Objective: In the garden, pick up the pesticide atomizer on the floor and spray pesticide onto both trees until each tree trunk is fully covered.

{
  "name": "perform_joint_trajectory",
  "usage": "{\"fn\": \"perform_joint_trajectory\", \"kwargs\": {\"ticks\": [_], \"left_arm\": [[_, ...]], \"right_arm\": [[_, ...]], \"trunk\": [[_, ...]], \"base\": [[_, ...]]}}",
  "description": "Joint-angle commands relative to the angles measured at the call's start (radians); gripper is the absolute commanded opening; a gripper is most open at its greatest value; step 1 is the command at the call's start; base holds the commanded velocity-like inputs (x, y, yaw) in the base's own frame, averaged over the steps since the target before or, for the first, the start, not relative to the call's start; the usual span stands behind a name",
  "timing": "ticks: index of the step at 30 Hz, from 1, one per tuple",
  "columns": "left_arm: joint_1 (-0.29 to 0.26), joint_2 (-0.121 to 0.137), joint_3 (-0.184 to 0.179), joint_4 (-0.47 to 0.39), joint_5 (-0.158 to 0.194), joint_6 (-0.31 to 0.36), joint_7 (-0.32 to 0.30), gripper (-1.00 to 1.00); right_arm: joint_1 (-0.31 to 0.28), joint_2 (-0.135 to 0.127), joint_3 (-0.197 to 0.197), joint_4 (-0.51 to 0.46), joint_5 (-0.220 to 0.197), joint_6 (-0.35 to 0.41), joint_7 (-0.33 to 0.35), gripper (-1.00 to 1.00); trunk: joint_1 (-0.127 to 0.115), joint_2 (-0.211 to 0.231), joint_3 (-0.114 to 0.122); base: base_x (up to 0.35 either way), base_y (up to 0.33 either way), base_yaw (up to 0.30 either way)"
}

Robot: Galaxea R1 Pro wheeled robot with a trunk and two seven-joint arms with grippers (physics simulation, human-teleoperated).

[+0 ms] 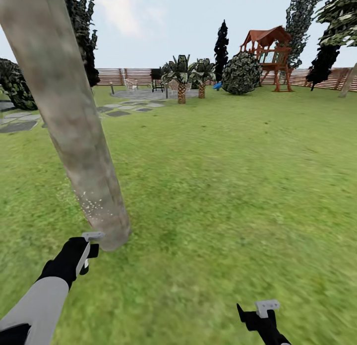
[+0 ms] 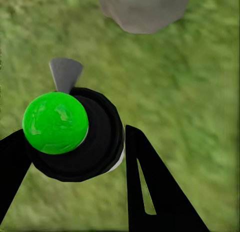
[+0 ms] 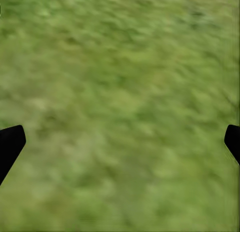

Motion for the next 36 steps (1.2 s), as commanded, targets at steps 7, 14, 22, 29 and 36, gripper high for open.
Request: {"fn": "perform_joint_trajectory", "kwargs": {"ticks": [7, 14, 22, 29, 36], "left_arm": [[-0.001, -0.001, 0.0, 0.001, -0.009, 0.006, -0.002, -1.0], [-0.001, -0.002, -0.003, 0.003, -0.009, 0.006, -0.003, -1.0], [0.0, -0.007, -0.005, 0.003, -0.006, 0.006, -0.003, -1.0], [0.0, -0.008, -0.005, 0.002, -0.005, 0.006, -0.003, -1.0], [0.0, -0.008, -0.003, 0.001, -0.008, 0.006, -0.003, -1.0]], "right_arm": [[0.0, 0.0, 0.006, 0.0, -0.011, -0.003, 0.006, 1.0], [0.0, 0.0, 0.006, 0.0, -0.011, -0.003, 0.006, 1.0], [0.0, 0.0, 0.006, 0.0, -0.011, -0.003, 0.006, 1.0], [0.0, 0.0, 0.006, 0.0, -0.011, -0.003, 0.006, 1.0], [0.0, 0.0, 0.006, 0.0, -0.011, -0.003, 0.006, 1.0]], "trunk": [[0.0, 0.0, -0.001], [0.0, 0.0, -0.001], [0.0, 0.0, -0.001], [0.0, 0.0, -0.001], [0.0, 0.0, -0.001]], "base": [[0.212, -0.208, 0.273], [0.235, -0.191, 0.277], [0.115, -0.25, 0.153], [0.005, -0.277, 0.002], [0.076, -0.277, 0.089]]}}
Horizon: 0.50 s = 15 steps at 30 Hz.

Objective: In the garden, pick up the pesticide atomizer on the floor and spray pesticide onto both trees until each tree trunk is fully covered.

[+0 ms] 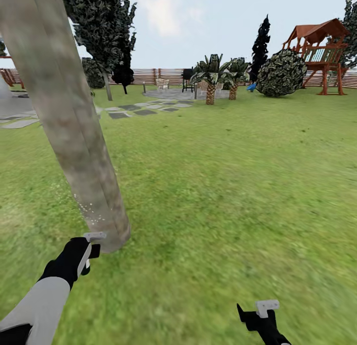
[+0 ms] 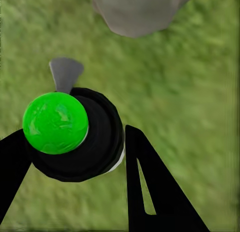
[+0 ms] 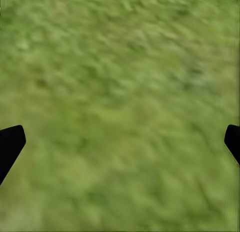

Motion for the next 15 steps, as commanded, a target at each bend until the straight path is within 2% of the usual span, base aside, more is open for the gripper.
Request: {"fn": "perform_joint_trajectory", "kwargs": {"ticks": [1, 6, 15], "left_arm": [[-0.001, -0.001, 0.003, -0.001, -0.009, 0.005, -0.003, -1.0], [-0.001, -0.001, 0.003, -0.001, -0.008, 0.005, -0.003, -1.0], [-0.001, 0.0, 0.004, -0.001, -0.009, 0.005, -0.003, -1.0]], "right_arm": [[0.0, 0.0, 0.006, 0.0, -0.011, -0.003, 0.006, 1.0], [0.0, 0.0, 0.006, 0.0, -0.011, -0.003, 0.006, 1.0], [0.0, 0.0, 0.006, 0.0, -0.011, -0.003, 0.007, 1.0]], "trunk": [[0.0, 0.0, -0.001], [0.0, 0.0, -0.001], [0.0, 0.0, -0.001]], "base": [[0.082, -0.277, 0.256], [0.054, -0.277, 0.258], [0.006, -0.277, 0.023]]}}
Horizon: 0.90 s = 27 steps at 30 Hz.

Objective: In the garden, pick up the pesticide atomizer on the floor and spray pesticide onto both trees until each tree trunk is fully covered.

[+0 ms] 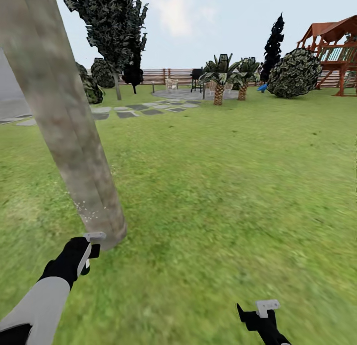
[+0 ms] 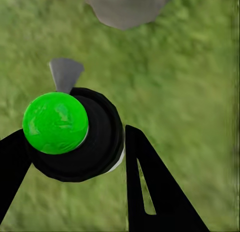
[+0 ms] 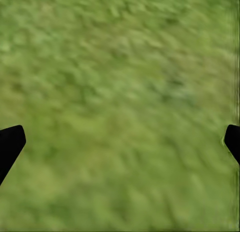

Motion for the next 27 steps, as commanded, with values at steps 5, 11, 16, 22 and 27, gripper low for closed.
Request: {"fn": "perform_joint_trajectory", "kwargs": {"ticks": [5, 11, 16, 22, 27], "left_arm": [[0.0, 0.0, 0.003, -0.002, -0.008, 0.005, -0.003, -1.0], [-0.001, -0.001, 0.003, -0.002, -0.007, 0.005, -0.003, -1.0], [-0.001, -0.001, 0.003, -0.002, -0.007, 0.004, -0.003, -1.0], [-0.001, -0.001, 0.006, -0.01, -0.003, -0.001, -0.004, -1.0], [-0.019, -0.003, -0.001, -0.02, -0.004, 0.013, -0.013, -1.0]], "right_arm": [[-0.001, 0.0, 0.006, 0.001, -0.011, -0.002, 0.006, 1.0], [-0.001, 0.0, 0.006, 0.001, -0.011, -0.002, 0.006, 1.0], [-0.001, 0.001, 0.006, 0.001, -0.011, -0.002, 0.005, 1.0], [-0.001, -0.002, 0.005, 0.001, -0.011, -0.003, 0.005, 1.0], [-0.001, -0.003, 0.005, 0.0, -0.011, -0.003, 0.005, 1.0]], "trunk": [[0.0, 0.0, -0.001], [0.0, 0.0, -0.001], [0.0, 0.0, -0.001], [0.0, 0.0, -0.001], [0.0, 0.0, -0.001]], "base": [[0.081, -0.277, 0.049], [0.11, -0.277, 0.245], [0.124, -0.275, 0.275], [0.104, -0.133, 0.276], [0.003, -0.003, 0.101]]}}
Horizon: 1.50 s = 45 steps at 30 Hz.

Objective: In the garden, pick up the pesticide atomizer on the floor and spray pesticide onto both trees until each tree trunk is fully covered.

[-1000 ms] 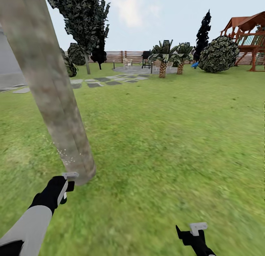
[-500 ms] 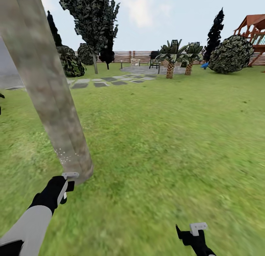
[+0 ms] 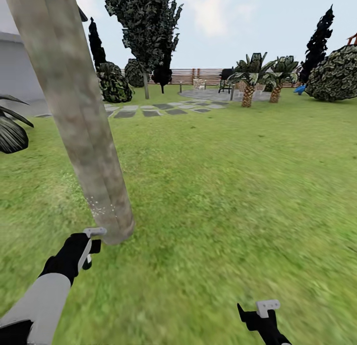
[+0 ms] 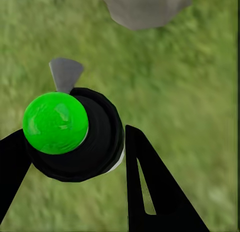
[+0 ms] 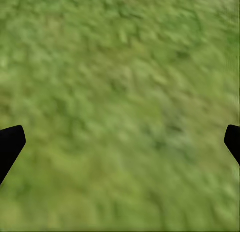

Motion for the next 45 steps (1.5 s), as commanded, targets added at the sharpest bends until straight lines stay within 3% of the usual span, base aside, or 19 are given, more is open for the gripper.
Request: {"fn": "perform_joint_trajectory", "kwargs": {"ticks": [1, 2, 4, 6, 12, 16, 19, 22, 42, 45], "left_arm": [[-0.012, -0.002, 0.002, -0.002, -0.008, 0.021, -0.003, -1.0], [-0.061, -0.005, 0.001, -0.002, -0.008, 0.09, -0.009, -1.0], [-0.099, -0.006, -0.004, -0.003, -0.009, 0.136, -0.024, -1.0], [-0.12, -0.004, -0.011, -0.003, -0.01, 0.148, -0.033, -1.0], [-0.169, 0.048, -0.017, -0.005, -0.015, 0.187, -0.04, -1.0], [-0.172, 0.069, -0.02, -0.005, -0.014, 0.19, -0.04, -1.0], [-0.171, 0.064, -0.069, -0.006, -0.015, 0.191, -0.04, -1.0], [-0.171, 0.064, -0.083, -0.006, -0.011, 0.194, -0.04, -1.0], [-0.176, 0.062, -0.084, -0.007, -0.009, 0.193, -0.04, -1.0], [-0.176, 0.063, -0.083, -0.041, -0.009, 0.194, -0.039, -1.0]], "right_arm": [[-0.001, -0.001, 0.007, 0.001, -0.011, -0.003, 0.006, 1.0], [-0.001, -0.001, 0.007, 0.002, -0.011, -0.004, 0.006, 1.0], [-0.001, -0.001, 0.007, 0.002, -0.011, -0.004, 0.005, 1.0], [-0.001, -0.001, 0.007, 0.002, -0.011, -0.003, 0.005, 1.0], [-0.001, -0.001, 0.007, 0.002, -0.011, -0.003, 0.006, 1.0], [-0.001, -0.001, 0.007, 0.001, -0.011, -0.003, 0.005, 1.0], [-0.001, -0.001, 0.007, 0.0, -0.011, -0.003, 0.005, 1.0], [-0.001, -0.001, 0.007, 0.0, -0.011, -0.003, 0.006, 1.0], [-0.001, -0.001, 0.007, 0.001, -0.011, -0.003, 0.005, 1.0], [-0.001, -0.001, 0.008, 0.002, -0.011, -0.003, 0.004, 1.0]], "trunk": [[0.0, 0.0, -0.001], [0.0, 0.0, -0.001], [0.0, 0.0, -0.001], [0.0, 0.0, -0.001], [0.0, 0.0, -0.001], [0.0, 0.0, -0.001], [0.0, 0.0, -0.001], [0.0, 0.0, -0.001], [0.0, 0.0, -0.001], [0.0, 0.0, -0.001]], "base": [[0.0, 0.0, 0.01], [0.0, 0.0, 0.003], [0.0, 0.0, 0.001], [0.0, 0.0, 0.0], [0.0, 0.0, 0.0], [0.0, 0.0, 0.006], [0.0, 0.0, 0.241], [0.101, -0.079, 0.229], [0.08, -0.248, 0.025], [0.0, -0.274, 0.26]]}}
